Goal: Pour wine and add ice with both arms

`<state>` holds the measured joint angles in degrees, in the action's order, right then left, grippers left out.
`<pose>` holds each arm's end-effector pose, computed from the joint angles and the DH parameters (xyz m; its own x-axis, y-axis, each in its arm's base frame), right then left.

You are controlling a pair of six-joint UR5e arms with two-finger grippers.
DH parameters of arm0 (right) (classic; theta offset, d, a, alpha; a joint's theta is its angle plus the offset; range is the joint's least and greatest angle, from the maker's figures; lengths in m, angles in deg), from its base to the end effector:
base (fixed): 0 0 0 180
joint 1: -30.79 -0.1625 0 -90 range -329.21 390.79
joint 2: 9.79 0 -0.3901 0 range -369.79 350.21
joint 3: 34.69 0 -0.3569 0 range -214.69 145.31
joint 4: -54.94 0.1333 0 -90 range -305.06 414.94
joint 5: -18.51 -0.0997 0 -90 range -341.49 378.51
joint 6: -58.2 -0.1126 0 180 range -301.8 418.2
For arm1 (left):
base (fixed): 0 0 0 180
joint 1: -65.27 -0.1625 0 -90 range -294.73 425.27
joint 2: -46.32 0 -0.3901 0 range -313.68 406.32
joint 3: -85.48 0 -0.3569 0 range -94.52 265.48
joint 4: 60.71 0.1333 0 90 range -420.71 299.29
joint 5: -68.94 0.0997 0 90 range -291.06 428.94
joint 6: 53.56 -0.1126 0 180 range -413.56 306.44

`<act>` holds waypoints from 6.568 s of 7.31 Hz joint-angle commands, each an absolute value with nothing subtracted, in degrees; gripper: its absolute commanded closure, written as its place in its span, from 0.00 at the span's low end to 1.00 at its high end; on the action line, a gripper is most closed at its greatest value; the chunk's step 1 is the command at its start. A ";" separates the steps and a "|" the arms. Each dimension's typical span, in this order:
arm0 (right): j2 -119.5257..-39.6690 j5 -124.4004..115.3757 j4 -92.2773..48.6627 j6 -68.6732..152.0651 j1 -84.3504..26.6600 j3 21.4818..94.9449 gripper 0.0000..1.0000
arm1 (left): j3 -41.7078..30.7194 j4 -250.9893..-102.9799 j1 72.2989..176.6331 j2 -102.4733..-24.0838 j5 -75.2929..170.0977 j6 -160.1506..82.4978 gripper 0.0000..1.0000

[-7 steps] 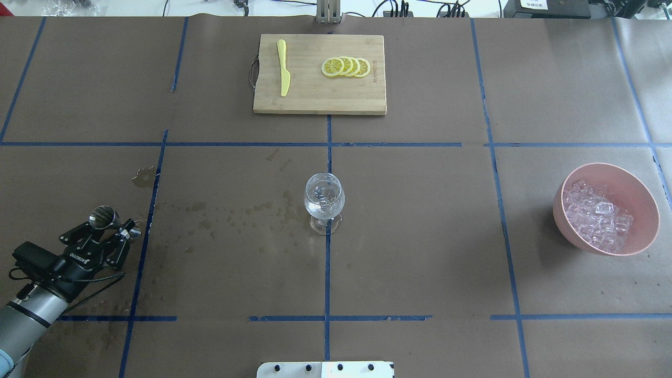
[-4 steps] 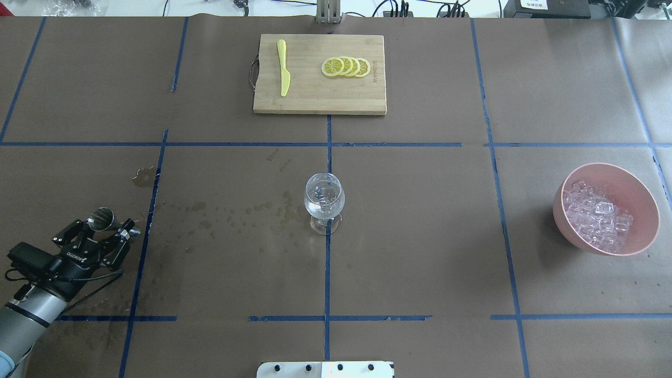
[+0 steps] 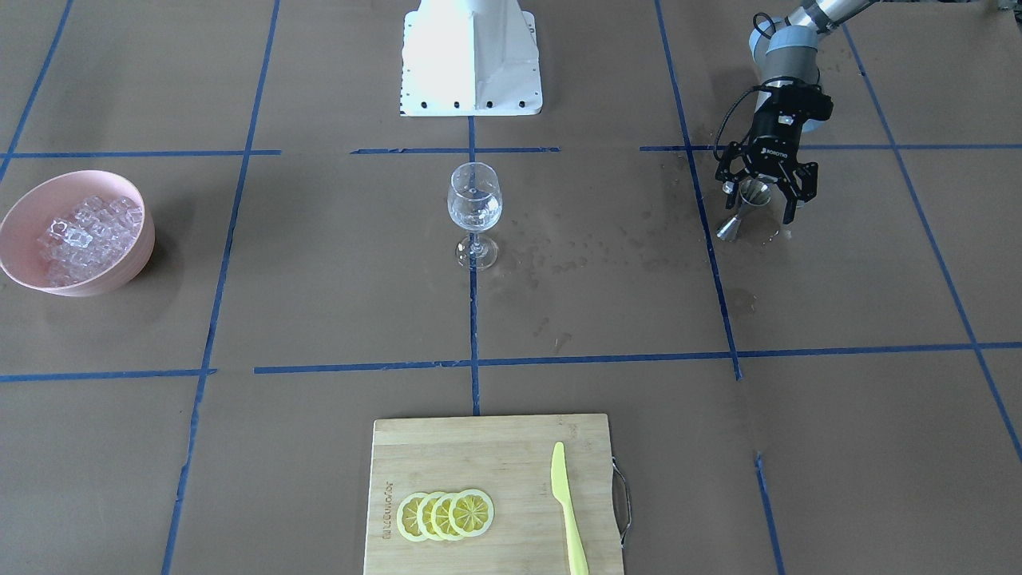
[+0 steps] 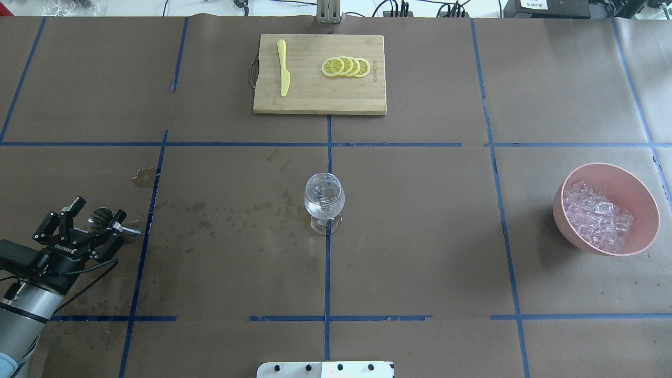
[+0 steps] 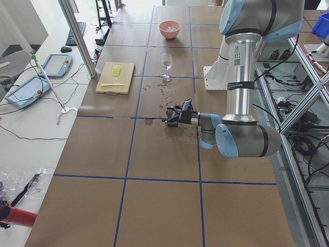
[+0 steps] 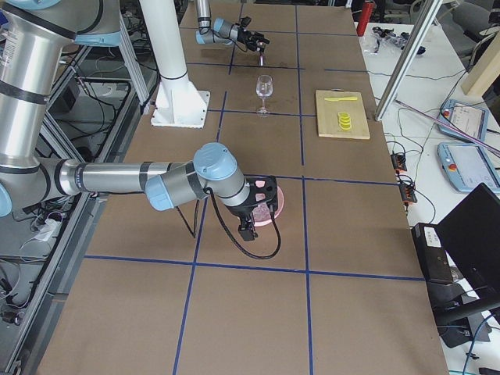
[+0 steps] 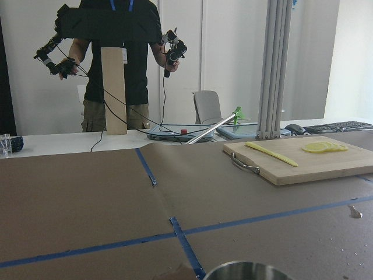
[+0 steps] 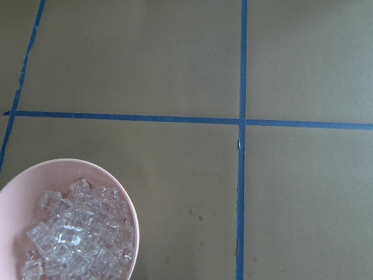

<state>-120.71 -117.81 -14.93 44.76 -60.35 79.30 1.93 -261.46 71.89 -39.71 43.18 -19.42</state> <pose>0.0586 -0.3383 0.5400 0.6728 -0.0501 0.7381 -0.1796 0.9568 0.2287 0.3249 -0.2740 0.5094 0.6699 0.2844 -0.6858 0.6695 0.1678 0.7236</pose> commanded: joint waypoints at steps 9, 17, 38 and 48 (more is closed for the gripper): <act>-119.83 -117.72 -14.93 44.49 -60.27 78.95 0.00 | -7.95 -255.78 91.50 -38.76 24.26 -35.63 0.00; -119.92 -117.72 -15.02 44.40 -60.27 77.63 0.00 | -8.04 -201.67 145.11 -44.56 -44.88 -38.94 0.00; -117.11 -98.05 1.06 10.23 -23.20 77.37 0.29 | -14.37 -156.24 158.52 -36.13 -67.56 -51.36 0.00; -115.35 -89.16 0.89 7.92 -16.94 74.90 1.00 | -14.46 -156.33 158.52 -36.13 -67.47 -51.45 0.00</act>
